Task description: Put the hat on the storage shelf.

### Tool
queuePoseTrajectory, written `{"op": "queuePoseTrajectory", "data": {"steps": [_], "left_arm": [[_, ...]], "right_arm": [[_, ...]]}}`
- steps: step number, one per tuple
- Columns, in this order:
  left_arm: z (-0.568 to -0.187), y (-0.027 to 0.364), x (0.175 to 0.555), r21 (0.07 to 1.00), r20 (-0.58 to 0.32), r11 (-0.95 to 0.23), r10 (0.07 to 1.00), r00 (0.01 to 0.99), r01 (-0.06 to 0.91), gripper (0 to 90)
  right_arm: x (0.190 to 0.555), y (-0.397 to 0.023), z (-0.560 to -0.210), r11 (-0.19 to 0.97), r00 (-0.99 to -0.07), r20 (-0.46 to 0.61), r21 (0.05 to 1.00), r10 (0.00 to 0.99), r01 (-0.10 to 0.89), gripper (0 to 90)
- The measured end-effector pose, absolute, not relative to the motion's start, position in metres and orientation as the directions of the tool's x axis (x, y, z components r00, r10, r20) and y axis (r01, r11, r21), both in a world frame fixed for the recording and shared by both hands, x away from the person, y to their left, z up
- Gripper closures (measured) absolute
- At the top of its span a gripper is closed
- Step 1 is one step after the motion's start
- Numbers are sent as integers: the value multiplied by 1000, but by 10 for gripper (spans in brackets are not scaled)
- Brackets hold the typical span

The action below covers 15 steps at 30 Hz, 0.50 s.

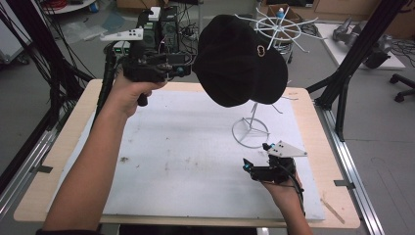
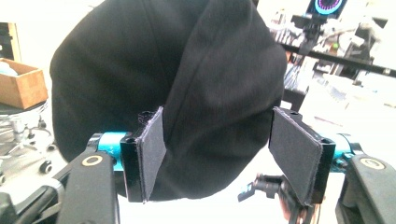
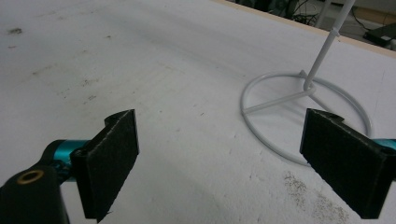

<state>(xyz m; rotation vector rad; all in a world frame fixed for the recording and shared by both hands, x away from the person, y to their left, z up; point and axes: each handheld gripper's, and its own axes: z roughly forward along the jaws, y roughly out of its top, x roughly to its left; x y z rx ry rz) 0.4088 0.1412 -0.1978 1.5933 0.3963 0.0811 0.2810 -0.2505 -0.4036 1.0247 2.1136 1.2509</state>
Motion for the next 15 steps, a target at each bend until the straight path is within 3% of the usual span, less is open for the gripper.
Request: {"op": "queuePoseTrajectory", "data": {"steps": [15], "left_arm": [[-221, 178, 371, 971, -100, -156, 421, 902, 180, 253]], "right_arm": [[283, -249, -403, 298, -605, -23, 885, 796, 358, 108]]}}
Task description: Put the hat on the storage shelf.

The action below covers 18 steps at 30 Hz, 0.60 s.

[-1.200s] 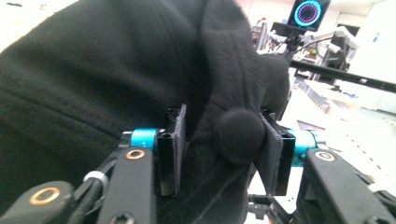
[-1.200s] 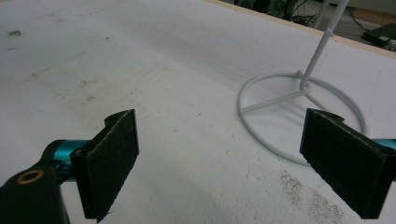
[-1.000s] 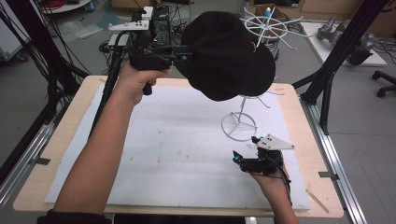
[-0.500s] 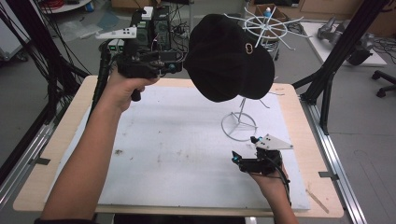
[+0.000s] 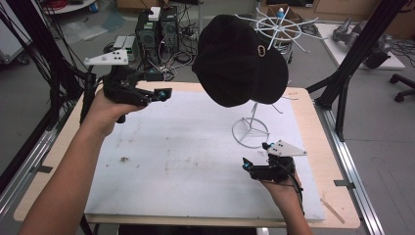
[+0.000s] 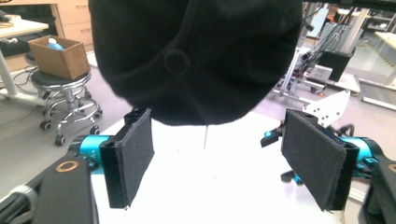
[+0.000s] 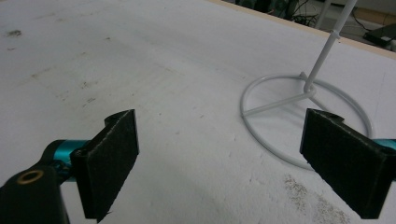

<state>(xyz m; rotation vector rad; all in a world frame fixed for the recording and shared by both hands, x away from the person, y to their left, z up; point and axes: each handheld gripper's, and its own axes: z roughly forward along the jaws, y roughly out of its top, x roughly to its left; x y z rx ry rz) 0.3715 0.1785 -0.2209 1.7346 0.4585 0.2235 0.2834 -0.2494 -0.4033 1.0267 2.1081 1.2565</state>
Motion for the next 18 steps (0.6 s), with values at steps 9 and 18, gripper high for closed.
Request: {"op": "queuePoseTrajectory", "data": {"steps": [9, 18], "left_arm": [[-248, 214, 354, 969, -115, -146, 452, 884, 200, 240], [-288, 250, 339, 963, -120, -142, 536, 836, 229, 205]], "right_arm": [[285, -251, -403, 294, -602, -20, 886, 798, 359, 108], [287, -252, -404, 291, -599, -17, 885, 800, 364, 108]]}}
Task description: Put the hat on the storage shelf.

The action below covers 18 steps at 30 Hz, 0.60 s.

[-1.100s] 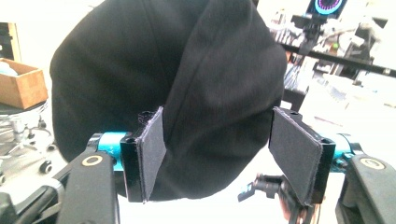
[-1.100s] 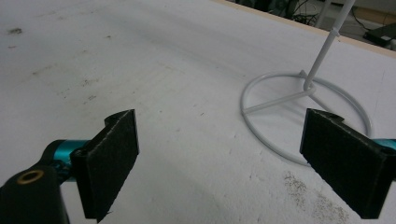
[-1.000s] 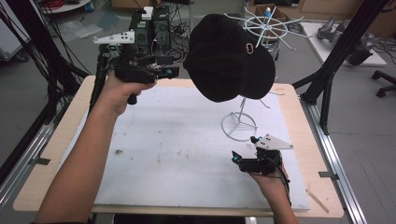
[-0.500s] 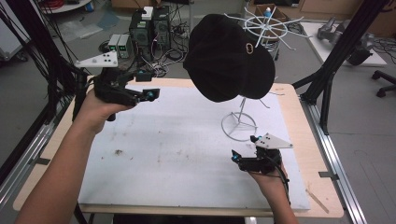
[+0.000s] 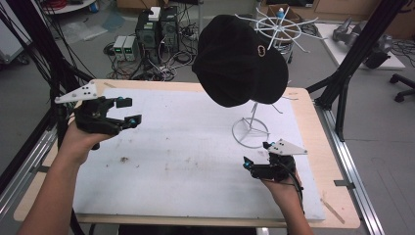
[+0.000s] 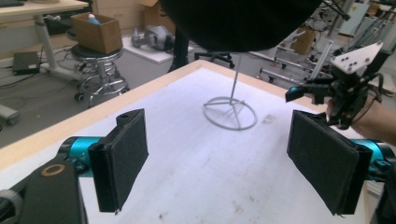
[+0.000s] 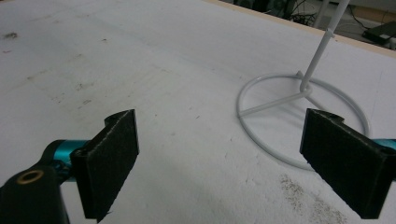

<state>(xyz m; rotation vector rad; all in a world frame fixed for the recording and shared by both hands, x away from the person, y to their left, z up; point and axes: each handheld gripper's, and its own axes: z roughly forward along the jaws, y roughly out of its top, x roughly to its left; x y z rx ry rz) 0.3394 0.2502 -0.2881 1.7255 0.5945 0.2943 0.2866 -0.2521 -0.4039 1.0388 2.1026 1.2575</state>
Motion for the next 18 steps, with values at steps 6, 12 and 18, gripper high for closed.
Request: {"op": "queuePoseTrajectory", "data": {"steps": [6, 12, 18], "left_arm": [[-307, 268, 333, 961, -130, -125, 584, 801, 247, 192], [-324, 278, 330, 951, -111, -155, 636, 763, 268, 176], [-342, 284, 329, 946, -128, -145, 656, 744, 291, 164]], "right_arm": [[287, -253, -405, 293, -598, -18, 883, 801, 366, 108], [288, -255, -405, 289, -594, -12, 881, 805, 374, 108], [290, -257, -406, 284, -592, -4, 880, 806, 380, 108]]}}
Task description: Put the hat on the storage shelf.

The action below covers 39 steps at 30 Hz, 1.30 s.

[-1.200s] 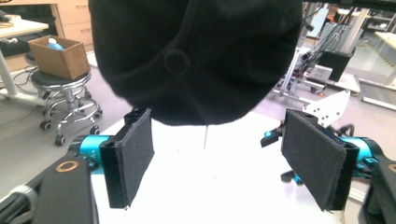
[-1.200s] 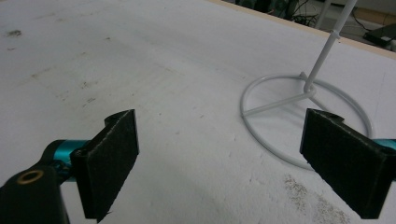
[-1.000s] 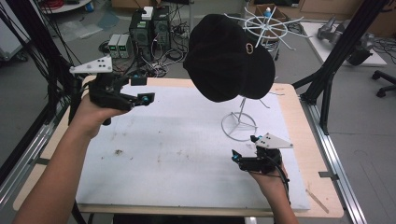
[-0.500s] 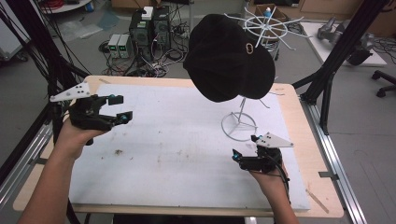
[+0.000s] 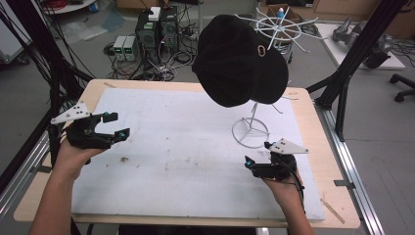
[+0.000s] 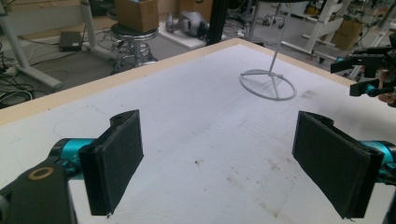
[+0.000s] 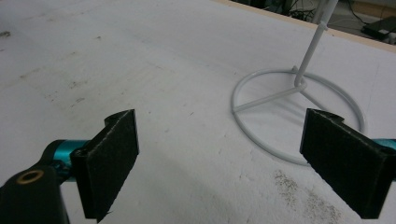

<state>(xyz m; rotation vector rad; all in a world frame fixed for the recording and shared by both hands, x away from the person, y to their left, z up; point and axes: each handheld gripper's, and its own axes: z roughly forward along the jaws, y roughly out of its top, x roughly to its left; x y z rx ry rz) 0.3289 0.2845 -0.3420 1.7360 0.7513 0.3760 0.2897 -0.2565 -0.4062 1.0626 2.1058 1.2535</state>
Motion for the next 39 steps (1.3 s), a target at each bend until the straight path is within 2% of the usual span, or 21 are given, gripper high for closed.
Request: {"op": "queuePoseTrajectory", "data": {"steps": [2, 9, 15, 23, 28, 39], "left_arm": [[-346, 286, 329, 941, -109, -164, 681, 724, 295, 159], [-359, 295, 328, 925, -122, -176, 704, 700, 337, 154], [-367, 300, 329, 924, -89, -199, 717, 691, 325, 154], [-375, 295, 330, 917, -84, -217, 717, 692, 335, 154], [-377, 287, 330, 905, -40, -264, 729, 684, 335, 157], [-375, 287, 329, 913, -65, -235, 720, 691, 332, 157]], "right_arm": [[290, -257, -406, 286, -591, -5, 879, 807, 383, 108], [289, -259, -406, 287, -591, -10, 880, 807, 377, 108], [288, -264, -407, 277, -580, -3, 881, 815, 384, 108], [286, -264, -406, 281, -575, -17, 884, 818, 374, 108], [286, -261, -406, 280, -576, -14, 884, 817, 374, 108], [287, -260, -406, 282, -577, -15, 882, 817, 376, 108]]}}
